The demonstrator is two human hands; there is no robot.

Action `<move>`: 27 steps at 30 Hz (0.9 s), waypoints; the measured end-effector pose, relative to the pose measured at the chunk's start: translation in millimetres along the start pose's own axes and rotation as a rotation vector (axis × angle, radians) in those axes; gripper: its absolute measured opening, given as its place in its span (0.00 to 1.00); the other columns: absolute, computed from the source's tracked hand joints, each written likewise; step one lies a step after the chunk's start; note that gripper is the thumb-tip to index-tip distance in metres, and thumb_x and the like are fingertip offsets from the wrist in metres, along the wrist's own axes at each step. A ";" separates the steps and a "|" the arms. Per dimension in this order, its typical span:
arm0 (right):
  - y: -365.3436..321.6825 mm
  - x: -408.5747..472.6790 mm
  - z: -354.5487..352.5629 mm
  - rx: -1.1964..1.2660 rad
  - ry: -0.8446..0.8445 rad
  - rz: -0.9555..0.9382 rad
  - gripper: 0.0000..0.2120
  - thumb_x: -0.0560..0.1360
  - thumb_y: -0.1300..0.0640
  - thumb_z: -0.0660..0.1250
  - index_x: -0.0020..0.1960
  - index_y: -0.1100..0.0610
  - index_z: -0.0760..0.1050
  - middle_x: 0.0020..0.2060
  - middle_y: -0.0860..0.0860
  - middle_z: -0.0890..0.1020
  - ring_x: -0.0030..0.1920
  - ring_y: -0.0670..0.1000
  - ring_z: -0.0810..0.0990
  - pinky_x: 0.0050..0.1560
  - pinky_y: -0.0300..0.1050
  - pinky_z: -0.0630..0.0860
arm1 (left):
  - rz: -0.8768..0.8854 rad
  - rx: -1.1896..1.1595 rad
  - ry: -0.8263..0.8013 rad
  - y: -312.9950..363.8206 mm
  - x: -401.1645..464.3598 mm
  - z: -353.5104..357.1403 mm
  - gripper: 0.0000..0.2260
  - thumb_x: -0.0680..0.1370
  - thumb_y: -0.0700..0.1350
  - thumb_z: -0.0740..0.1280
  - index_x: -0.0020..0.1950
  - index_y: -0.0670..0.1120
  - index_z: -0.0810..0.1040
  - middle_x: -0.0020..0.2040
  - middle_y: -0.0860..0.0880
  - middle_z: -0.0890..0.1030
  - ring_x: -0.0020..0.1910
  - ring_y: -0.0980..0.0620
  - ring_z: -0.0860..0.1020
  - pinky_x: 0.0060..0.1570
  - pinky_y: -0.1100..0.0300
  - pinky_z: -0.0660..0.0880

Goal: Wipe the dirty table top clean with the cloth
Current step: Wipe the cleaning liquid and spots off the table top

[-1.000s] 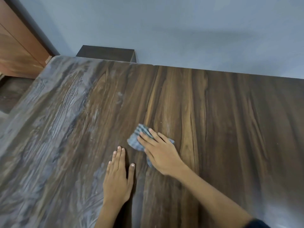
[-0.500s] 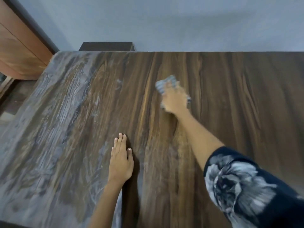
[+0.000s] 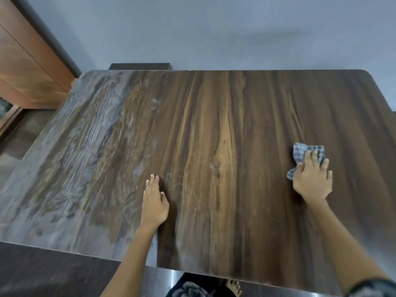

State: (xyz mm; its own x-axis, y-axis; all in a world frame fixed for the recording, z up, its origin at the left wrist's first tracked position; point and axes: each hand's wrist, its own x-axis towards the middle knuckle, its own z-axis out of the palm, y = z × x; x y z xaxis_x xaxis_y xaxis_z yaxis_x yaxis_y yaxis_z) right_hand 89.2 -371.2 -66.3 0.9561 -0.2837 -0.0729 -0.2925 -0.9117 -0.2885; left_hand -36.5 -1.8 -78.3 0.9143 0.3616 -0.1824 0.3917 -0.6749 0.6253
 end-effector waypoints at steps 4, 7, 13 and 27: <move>-28.3 19.8 -1.8 0.024 -0.031 0.149 0.25 0.80 0.54 0.50 0.76 0.58 0.50 0.76 0.54 0.52 0.75 0.63 0.46 0.72 0.58 0.48 | 0.007 -0.015 -0.041 2.0 -4.1 -5.2 0.23 0.80 0.37 0.53 0.75 0.41 0.52 0.77 0.46 0.50 0.76 0.49 0.46 0.73 0.55 0.45; -93.0 -2.7 19.2 0.051 -0.035 -0.020 0.26 0.79 0.53 0.48 0.76 0.59 0.52 0.75 0.56 0.54 0.75 0.63 0.48 0.72 0.57 0.49 | 0.057 0.022 -0.052 -8.5 1.7 -16.9 0.22 0.81 0.38 0.52 0.75 0.41 0.52 0.77 0.47 0.51 0.76 0.50 0.47 0.73 0.55 0.44; -265.4 -111.2 85.7 0.018 -0.170 -0.449 0.28 0.73 0.53 0.51 0.72 0.57 0.63 0.71 0.54 0.67 0.72 0.60 0.62 0.70 0.55 0.58 | -0.063 -0.166 0.062 -43.1 34.2 -59.8 0.21 0.82 0.44 0.51 0.74 0.40 0.56 0.76 0.44 0.55 0.76 0.50 0.50 0.71 0.62 0.46; -97.9 -204.7 52.1 -0.136 -0.218 -0.655 0.26 0.75 0.48 0.52 0.73 0.45 0.55 0.70 0.45 0.67 0.71 0.53 0.66 0.68 0.52 0.63 | 0.042 -0.129 -0.013 -54.6 45.3 -67.0 0.21 0.82 0.47 0.51 0.73 0.40 0.59 0.76 0.45 0.57 0.76 0.49 0.49 0.74 0.53 0.47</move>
State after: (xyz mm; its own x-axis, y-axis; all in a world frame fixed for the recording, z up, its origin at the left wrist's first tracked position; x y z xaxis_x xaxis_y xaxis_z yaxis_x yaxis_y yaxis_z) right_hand -77.1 -208.5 -72.9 0.9133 0.3896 -0.1189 0.3589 -0.9077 -0.2174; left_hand -23.4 94.5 -69.8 0.9311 0.3260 -0.1634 0.3375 -0.6008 0.7246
